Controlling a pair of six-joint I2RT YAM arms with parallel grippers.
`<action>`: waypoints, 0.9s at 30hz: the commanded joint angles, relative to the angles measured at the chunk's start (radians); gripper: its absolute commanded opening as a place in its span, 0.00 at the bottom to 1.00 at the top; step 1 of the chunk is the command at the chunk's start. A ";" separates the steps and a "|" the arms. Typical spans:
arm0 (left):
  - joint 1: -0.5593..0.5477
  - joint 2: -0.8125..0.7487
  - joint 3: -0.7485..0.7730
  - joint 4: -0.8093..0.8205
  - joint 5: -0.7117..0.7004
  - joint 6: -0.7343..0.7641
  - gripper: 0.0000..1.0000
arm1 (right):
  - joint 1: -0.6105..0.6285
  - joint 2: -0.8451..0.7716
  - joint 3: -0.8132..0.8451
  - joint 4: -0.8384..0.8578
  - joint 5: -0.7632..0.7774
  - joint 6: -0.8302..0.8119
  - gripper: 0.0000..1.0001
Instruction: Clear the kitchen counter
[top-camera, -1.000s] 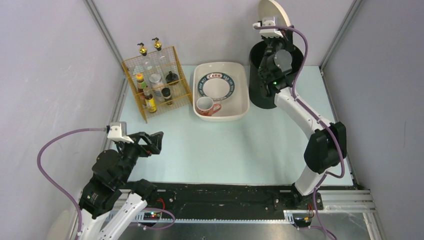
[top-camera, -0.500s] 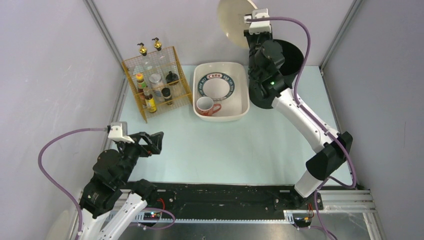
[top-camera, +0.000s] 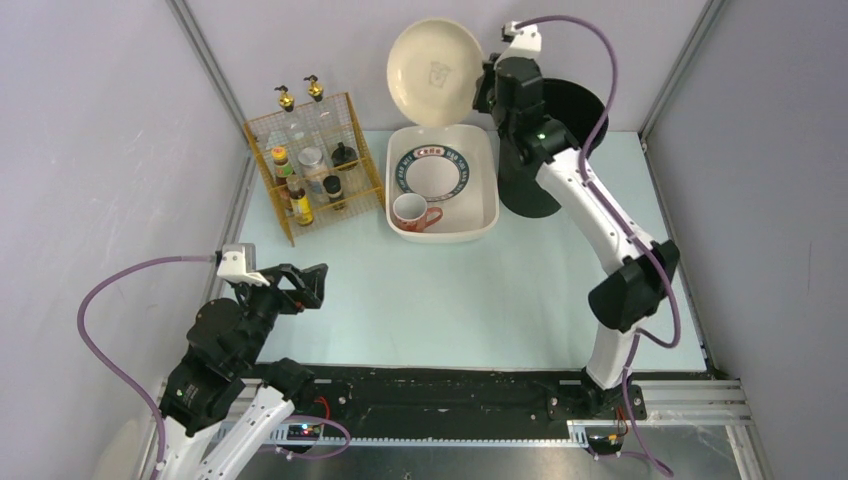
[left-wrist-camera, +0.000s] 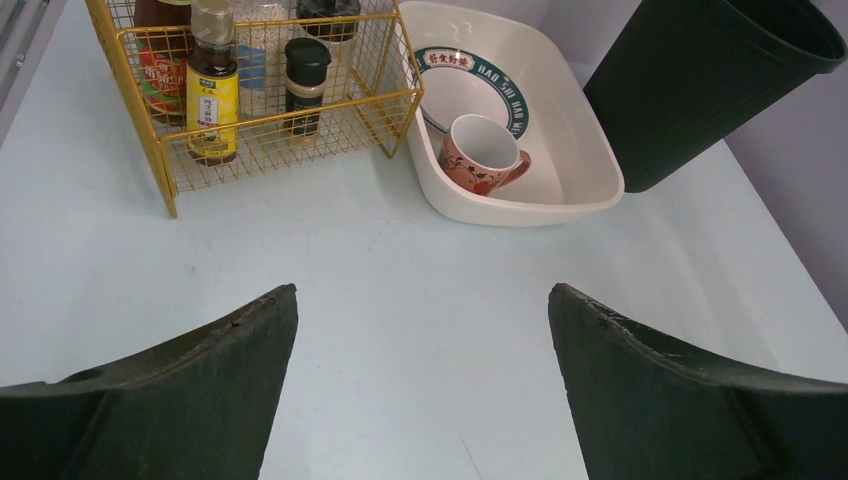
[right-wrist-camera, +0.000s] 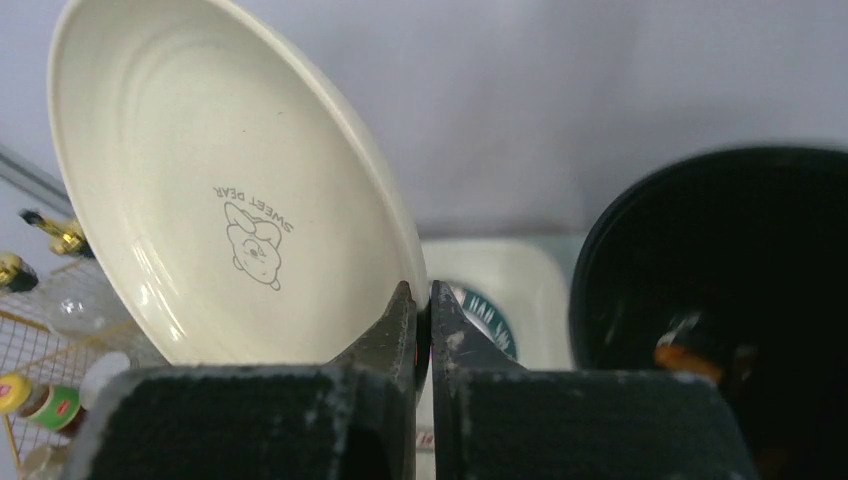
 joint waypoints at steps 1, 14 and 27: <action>0.000 0.013 -0.002 0.031 -0.017 0.002 0.98 | -0.011 0.056 0.011 -0.056 -0.092 0.280 0.00; -0.001 0.012 -0.003 0.032 -0.017 0.001 0.98 | -0.012 0.149 -0.195 0.076 -0.080 0.614 0.00; -0.001 0.012 -0.004 0.030 -0.022 0.003 0.98 | -0.036 0.335 -0.045 0.011 -0.057 0.625 0.00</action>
